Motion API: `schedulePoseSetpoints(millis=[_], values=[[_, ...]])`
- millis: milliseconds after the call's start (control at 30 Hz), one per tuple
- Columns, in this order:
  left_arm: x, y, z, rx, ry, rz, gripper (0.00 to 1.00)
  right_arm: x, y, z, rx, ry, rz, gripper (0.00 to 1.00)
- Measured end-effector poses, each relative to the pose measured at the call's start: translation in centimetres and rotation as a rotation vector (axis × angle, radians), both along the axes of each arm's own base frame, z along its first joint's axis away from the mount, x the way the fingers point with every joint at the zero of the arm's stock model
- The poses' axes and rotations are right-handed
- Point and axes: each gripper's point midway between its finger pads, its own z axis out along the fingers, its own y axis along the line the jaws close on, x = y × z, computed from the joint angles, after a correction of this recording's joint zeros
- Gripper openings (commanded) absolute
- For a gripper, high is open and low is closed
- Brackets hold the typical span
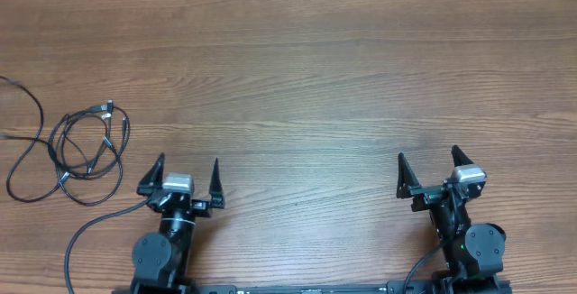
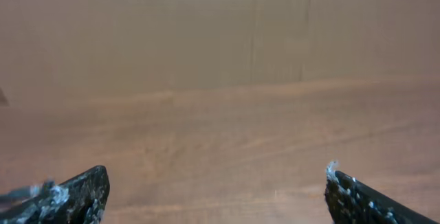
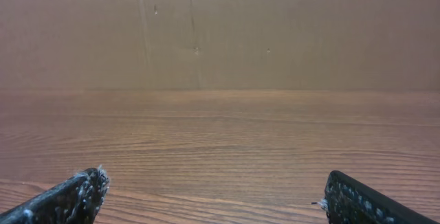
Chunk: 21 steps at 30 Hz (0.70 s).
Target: Untangle cables
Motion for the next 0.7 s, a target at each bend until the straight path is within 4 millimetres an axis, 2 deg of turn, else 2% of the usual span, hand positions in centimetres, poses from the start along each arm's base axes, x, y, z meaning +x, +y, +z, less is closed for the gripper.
schedulePoseSetpoints(millis=[67,700], values=[[-0.05,-0.07,-0.72,0.007,0.029,-0.005,0.99,0.00,0.00,0.00,0.000,0.000,0.000,1.00],[-0.07,-0.19,-0.75,0.007,0.030,-0.012,1.00,0.00,-0.01,0.00,0.000,0.000,0.000,1.00]])
